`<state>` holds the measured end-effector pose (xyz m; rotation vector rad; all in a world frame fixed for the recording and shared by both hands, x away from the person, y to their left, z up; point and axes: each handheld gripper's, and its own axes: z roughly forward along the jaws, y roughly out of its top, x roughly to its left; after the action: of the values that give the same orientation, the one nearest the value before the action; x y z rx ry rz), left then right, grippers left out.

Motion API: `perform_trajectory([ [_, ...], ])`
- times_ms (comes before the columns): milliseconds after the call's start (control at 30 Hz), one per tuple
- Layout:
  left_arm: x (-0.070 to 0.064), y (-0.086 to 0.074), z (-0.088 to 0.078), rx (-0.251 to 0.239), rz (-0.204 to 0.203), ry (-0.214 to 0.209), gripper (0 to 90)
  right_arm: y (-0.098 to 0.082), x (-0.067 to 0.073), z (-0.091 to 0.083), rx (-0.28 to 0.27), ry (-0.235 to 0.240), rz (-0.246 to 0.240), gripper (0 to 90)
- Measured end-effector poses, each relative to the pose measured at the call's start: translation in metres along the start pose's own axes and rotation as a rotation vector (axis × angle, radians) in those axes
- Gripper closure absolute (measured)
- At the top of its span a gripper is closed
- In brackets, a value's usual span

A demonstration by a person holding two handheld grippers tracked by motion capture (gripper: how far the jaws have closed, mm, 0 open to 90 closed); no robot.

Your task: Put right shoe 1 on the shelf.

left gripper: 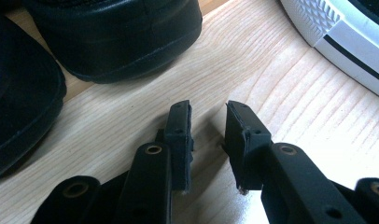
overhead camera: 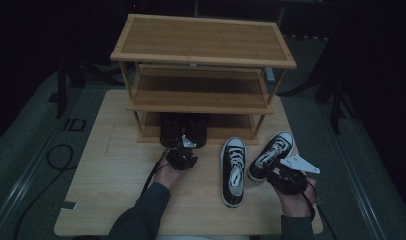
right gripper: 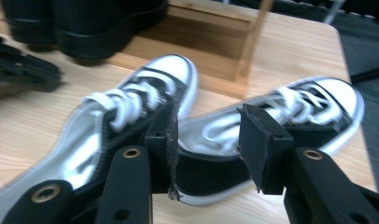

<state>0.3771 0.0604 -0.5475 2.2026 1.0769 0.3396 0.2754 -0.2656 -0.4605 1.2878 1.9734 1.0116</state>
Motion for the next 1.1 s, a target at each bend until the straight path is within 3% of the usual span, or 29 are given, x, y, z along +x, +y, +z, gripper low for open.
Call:
perform_trajectory([
  [267,0.002,-0.002,0.000,-0.009,-0.016,-0.008,70.9,0.010,0.021,0.013,0.041,0.061,-0.050,57.8],
  [700,0.001,-0.003,-0.001,-0.018,-0.014,-0.002,72.0,0.006,0.045,0.038,0.129,0.131,-0.091,59.9],
  [967,0.000,-0.004,-0.001,-0.022,-0.012,0.002,72.0,0.003,0.051,0.048,0.169,0.135,-0.103,64.2],
  [1100,0.000,-0.005,-0.001,-0.023,-0.010,0.000,72.0,0.000,0.051,0.057,0.215,0.105,-0.092,69.1],
])
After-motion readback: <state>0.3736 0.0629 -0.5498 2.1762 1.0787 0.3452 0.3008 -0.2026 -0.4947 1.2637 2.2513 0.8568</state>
